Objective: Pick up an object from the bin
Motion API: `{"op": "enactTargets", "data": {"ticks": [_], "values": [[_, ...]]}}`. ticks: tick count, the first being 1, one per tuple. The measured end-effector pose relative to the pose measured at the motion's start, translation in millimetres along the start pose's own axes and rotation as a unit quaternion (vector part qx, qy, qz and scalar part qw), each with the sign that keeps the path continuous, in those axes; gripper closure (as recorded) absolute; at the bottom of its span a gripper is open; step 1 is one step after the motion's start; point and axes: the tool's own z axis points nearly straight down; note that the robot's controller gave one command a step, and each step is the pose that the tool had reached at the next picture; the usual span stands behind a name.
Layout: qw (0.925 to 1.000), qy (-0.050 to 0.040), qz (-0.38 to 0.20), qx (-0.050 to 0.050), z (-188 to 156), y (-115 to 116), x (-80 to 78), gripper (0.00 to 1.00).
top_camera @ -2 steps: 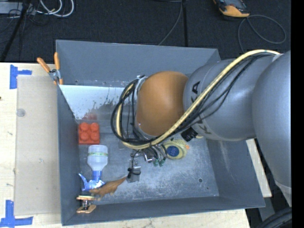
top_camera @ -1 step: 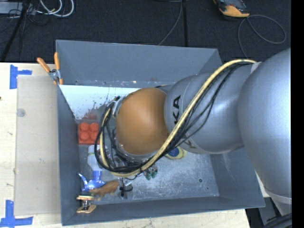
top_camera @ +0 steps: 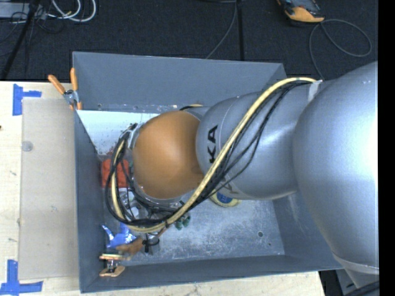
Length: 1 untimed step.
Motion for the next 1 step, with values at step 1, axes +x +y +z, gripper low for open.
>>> {"op": "enactTargets", "data": {"ticks": [1], "values": [[0.9967,0.0032,-0.080,-0.001,35.8,-8.2,-5.7,0.00]]}}
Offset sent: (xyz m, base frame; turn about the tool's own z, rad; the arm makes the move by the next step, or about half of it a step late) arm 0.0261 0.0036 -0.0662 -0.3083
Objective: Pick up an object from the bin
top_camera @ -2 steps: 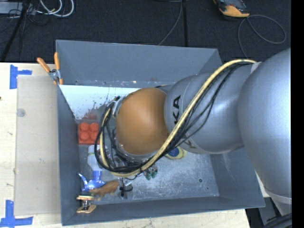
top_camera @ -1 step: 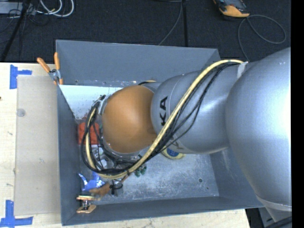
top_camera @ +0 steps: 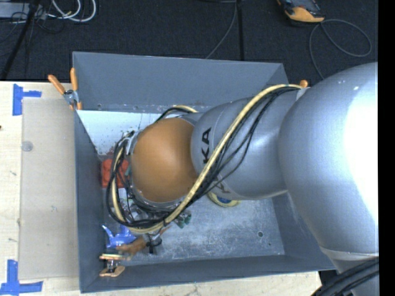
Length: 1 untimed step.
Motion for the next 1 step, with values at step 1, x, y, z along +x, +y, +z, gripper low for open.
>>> {"op": "enactTargets", "data": {"ticks": [1], "values": [[0.9974,0.0006,-0.072,0.000,28.8,-5.2,-17.7,1.00]]}}
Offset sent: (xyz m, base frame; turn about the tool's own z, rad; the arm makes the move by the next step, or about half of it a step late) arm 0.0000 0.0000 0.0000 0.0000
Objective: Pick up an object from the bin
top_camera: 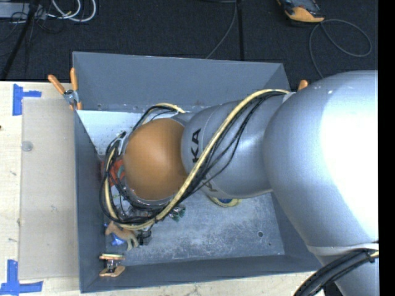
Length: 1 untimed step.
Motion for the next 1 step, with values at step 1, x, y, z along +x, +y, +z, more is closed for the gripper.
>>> {"op": "enactTargets", "data": {"ticks": [1], "values": [[1.0000,0.0000,0.000,0.000,0.0,0.0,0.0,1.00]]}}
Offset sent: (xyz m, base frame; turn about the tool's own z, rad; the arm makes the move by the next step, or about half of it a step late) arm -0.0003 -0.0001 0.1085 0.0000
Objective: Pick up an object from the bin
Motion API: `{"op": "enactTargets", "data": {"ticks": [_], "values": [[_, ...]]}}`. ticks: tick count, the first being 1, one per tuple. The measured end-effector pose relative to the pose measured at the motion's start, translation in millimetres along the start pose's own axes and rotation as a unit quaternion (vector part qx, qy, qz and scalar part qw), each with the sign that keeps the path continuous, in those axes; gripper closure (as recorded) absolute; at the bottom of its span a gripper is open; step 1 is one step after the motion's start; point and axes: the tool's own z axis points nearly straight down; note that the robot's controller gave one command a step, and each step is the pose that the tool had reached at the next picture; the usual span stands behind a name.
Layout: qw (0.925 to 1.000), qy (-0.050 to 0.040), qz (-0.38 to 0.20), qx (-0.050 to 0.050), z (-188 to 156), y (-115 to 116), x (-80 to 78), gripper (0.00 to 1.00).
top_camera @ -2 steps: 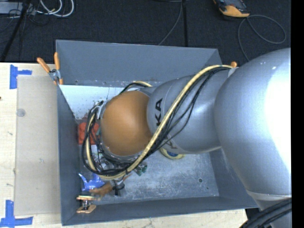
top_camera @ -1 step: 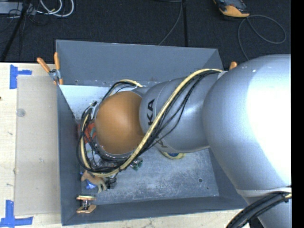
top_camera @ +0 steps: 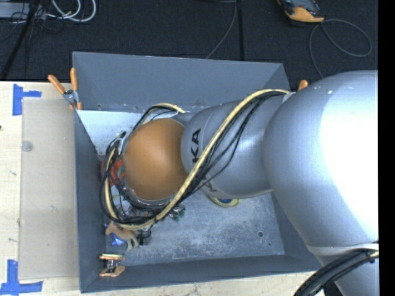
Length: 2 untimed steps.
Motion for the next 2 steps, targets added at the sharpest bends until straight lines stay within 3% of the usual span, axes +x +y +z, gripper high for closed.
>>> {"op": "enactTargets", "data": {"ticks": [2], "values": [[1.0000,0.0014,0.001,-0.001,-21.8,1.2,2.2,1.00]]}}
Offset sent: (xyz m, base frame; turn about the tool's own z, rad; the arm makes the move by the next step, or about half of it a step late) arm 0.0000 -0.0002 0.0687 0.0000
